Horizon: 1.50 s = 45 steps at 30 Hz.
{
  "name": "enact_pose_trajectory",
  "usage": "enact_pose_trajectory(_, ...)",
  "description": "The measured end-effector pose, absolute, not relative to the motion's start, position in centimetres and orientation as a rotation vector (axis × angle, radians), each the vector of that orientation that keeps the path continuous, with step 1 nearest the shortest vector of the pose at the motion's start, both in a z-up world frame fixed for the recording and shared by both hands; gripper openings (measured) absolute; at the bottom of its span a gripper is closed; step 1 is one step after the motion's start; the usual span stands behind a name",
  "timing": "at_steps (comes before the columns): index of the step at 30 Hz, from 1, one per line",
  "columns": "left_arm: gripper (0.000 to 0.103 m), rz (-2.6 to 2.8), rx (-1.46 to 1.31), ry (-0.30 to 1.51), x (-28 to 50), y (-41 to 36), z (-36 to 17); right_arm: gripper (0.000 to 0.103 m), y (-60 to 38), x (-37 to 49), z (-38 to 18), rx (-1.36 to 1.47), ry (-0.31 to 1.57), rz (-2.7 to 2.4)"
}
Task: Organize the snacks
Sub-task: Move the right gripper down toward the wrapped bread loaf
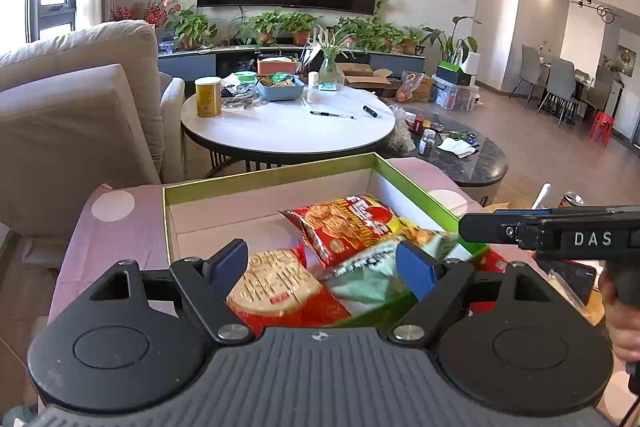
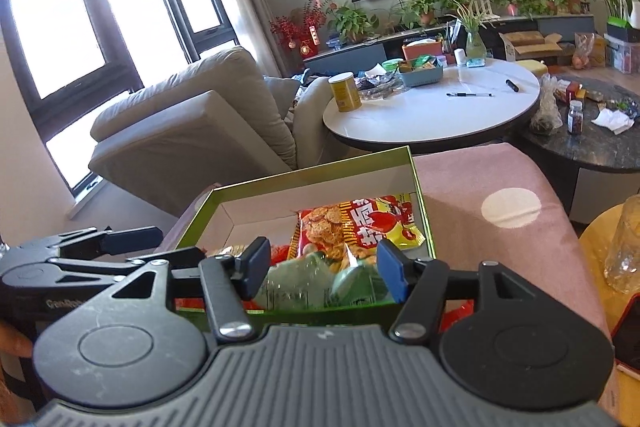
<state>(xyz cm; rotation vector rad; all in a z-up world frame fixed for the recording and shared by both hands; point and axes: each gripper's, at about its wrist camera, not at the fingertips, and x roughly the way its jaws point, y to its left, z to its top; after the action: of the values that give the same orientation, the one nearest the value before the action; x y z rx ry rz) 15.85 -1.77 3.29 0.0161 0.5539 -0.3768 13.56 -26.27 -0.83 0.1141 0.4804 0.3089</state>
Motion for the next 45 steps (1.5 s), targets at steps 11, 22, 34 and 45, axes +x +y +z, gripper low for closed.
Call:
enact_pose_trajectory(11, 0.08, -0.406, 0.0, 0.58, 12.7, -2.4, 1.6, 0.067, -34.7, 13.7, -3.8, 0.143, 0.58, 0.066)
enact_pose_trajectory(22, 0.08, -0.4, -0.018, 0.607, 10.9, -1.9, 0.4, 0.07, -32.9, 13.2, -8.2, 0.235, 0.71, 0.079)
enact_pose_trajectory(34, 0.08, -0.452, -0.007, 0.631, 8.3, -1.4, -0.4, 0.07, -27.1, 11.9, -7.9, 0.16, 0.754, 0.348)
enact_pose_trajectory(45, 0.077, -0.662, 0.097, 0.75, 7.0, -7.4, -3.7, 0.07, -30.3, 8.0, -8.5, 0.128, 0.767, 0.26)
